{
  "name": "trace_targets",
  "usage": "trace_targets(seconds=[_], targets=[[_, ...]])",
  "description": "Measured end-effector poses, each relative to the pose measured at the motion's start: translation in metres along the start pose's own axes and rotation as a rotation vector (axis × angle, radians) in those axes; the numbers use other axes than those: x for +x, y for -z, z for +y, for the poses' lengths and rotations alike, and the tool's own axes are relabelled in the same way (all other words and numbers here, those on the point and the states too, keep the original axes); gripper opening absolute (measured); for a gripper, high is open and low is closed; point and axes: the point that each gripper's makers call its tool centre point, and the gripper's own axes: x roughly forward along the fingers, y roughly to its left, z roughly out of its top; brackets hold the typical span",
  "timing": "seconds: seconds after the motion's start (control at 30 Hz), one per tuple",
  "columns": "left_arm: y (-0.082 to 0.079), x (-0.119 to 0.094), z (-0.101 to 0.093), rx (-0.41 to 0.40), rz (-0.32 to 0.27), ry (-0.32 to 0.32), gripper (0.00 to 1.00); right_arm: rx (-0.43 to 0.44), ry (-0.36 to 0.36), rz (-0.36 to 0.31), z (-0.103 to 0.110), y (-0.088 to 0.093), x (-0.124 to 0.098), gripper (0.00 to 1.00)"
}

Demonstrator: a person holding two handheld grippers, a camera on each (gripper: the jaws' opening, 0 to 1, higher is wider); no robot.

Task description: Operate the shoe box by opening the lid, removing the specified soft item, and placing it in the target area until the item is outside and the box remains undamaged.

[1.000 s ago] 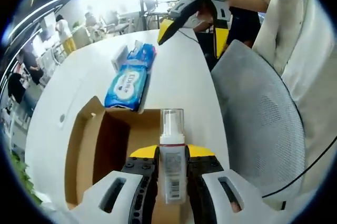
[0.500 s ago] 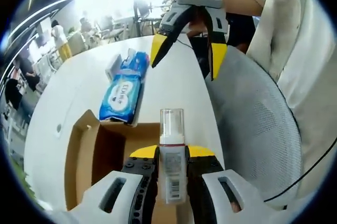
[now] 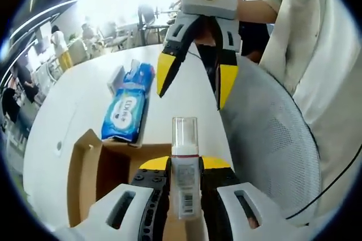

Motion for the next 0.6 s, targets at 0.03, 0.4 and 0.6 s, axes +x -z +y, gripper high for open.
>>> trace_targets(seconds=[0.03,0.4,0.6], targets=[[-0.001,0.000,-0.001,0.001,-0.001,0.003,0.17,-0.003,-0.005,0.002,0.001,0.001,0.001,0.32],[-0.012,0.004,-0.010,0.031,-0.027,0.044,0.17,-0.061,-0.044,0.033,0.008,0.005,0.010,0.23],[-0.017,0.006,-0.013,0.063,-0.040,0.060,0.17,-0.095,-0.063,0.046,0.012,0.006,0.013,0.17]])
